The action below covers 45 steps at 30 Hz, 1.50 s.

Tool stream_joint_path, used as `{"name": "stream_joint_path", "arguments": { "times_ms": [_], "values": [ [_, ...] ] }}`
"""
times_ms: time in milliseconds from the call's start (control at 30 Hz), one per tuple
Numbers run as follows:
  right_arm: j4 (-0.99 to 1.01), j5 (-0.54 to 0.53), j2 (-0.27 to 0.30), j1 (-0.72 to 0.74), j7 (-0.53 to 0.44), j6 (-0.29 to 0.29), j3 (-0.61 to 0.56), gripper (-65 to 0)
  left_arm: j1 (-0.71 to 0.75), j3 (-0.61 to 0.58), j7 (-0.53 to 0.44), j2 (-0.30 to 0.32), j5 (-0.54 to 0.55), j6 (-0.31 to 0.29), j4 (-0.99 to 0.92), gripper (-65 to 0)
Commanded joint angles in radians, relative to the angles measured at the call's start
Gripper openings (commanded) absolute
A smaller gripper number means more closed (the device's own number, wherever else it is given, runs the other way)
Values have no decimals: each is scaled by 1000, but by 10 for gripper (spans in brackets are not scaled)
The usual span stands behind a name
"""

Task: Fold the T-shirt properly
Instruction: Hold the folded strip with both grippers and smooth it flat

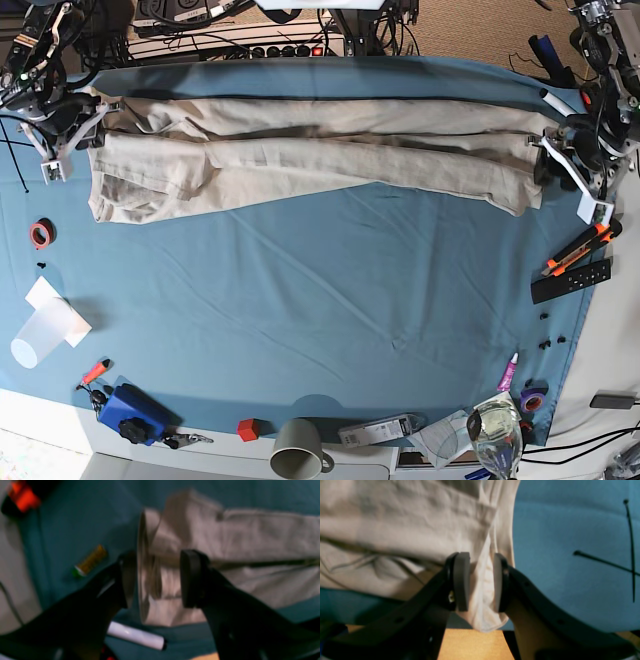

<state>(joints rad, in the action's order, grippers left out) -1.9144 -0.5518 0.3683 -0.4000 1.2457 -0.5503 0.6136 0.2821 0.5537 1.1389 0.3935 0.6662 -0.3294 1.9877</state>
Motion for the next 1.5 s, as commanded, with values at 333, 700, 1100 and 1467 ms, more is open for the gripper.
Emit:
{"name": "stream_joint_path", "arguments": {
  "times_ms": [333,700,1100,1467],
  "values": [
    [-18,-9,22,-30,-15,9,11,-475,-19,6,-99,-66,-11,53,6,-323],
    [-18,-9,23,-29,-16,21,11,-475,-38,6,-128,-183,-156,162,-69,-323],
    [-18,-9,26,-29,-20,21,11,-475,-97,5,-4,-183,-124,166,-322,-324],
    [-18,-8,26,-29,-26,21,11,-475,-20,5,103,-182,-16,128,-358,-580]
  ]
}}
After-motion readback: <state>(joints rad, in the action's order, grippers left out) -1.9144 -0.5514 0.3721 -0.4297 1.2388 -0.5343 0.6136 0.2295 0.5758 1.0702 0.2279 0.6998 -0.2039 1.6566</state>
